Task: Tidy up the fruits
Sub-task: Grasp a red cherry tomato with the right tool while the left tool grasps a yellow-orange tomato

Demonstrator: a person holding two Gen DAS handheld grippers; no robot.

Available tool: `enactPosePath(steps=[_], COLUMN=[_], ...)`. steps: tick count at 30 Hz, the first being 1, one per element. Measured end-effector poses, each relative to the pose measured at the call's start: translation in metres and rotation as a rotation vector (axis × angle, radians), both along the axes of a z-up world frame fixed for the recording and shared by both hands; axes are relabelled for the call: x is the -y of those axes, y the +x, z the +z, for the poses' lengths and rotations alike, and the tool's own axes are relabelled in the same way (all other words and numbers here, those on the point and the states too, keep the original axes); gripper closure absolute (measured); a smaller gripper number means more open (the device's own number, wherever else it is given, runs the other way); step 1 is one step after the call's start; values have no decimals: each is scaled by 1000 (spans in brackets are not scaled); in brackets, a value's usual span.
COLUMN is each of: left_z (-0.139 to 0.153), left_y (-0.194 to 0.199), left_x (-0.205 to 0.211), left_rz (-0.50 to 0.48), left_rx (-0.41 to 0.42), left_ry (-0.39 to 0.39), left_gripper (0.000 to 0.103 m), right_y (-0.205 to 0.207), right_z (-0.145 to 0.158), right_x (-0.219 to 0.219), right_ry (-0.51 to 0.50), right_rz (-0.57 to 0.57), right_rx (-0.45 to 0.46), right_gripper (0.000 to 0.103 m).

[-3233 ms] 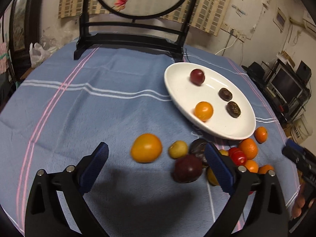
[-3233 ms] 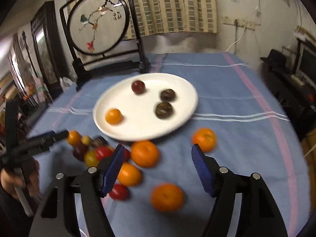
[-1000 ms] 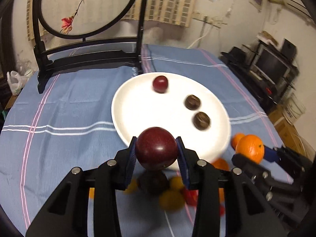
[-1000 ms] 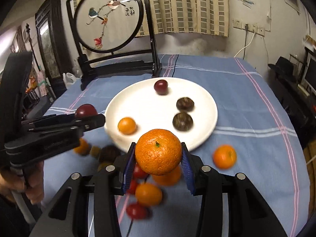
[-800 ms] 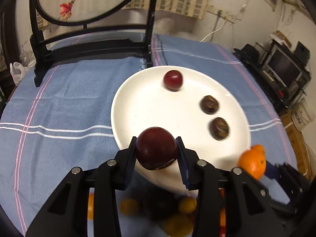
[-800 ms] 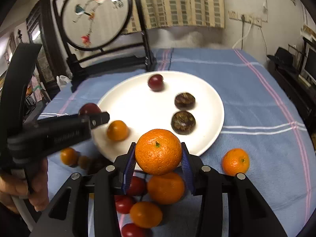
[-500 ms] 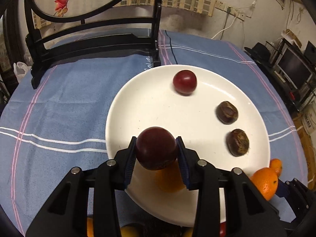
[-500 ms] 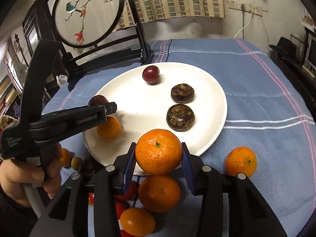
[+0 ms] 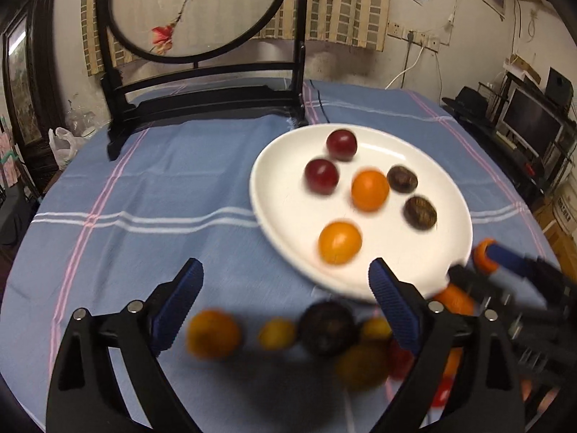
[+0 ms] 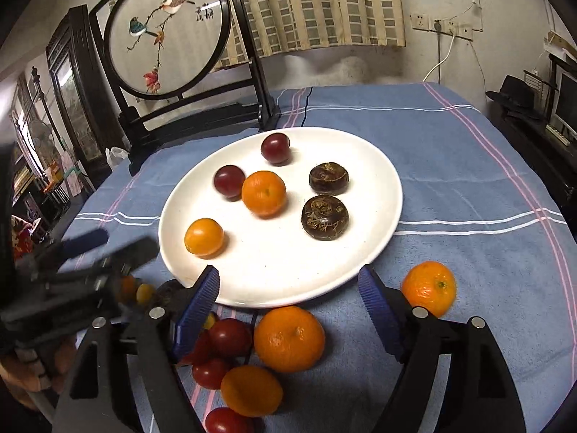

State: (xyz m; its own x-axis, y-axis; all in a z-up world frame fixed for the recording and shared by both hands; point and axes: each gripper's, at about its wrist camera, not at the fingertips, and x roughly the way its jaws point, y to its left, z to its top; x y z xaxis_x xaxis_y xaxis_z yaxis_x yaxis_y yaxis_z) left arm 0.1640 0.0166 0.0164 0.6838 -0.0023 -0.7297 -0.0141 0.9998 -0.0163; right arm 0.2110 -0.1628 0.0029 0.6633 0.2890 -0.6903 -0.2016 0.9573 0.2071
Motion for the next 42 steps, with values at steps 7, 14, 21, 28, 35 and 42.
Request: enactPosePath(steps=[7,14,21,28,35,42], left_z=[3,-15,-16,-26,-33,-43], left_y=[-27,-31,-31,-26,-25,-22], left_x=[-40,-68,-76,-77,-67,-64], left_rz=[59,130,119,107,90,80], left_rx=[13,28,26,-26,-47,-84], left_ry=[-18,-46,-68,-91,-2,26], left_gripper=[8,8,8,7,7,8], right_y=[-35,-78,-84,-78,-79,-80], right_z=[-1,-11,-33,-40,-40,-40], right_x=[2,1,-30,-52,-32,-30], right_ry=[-18,-40,-173,-243,-100,-75], right_rz=[60,78,125,112,106,114], right_rx=[-52,-104,-174,-149,-153,-156], right_gripper=[21,21,45,56,71,71])
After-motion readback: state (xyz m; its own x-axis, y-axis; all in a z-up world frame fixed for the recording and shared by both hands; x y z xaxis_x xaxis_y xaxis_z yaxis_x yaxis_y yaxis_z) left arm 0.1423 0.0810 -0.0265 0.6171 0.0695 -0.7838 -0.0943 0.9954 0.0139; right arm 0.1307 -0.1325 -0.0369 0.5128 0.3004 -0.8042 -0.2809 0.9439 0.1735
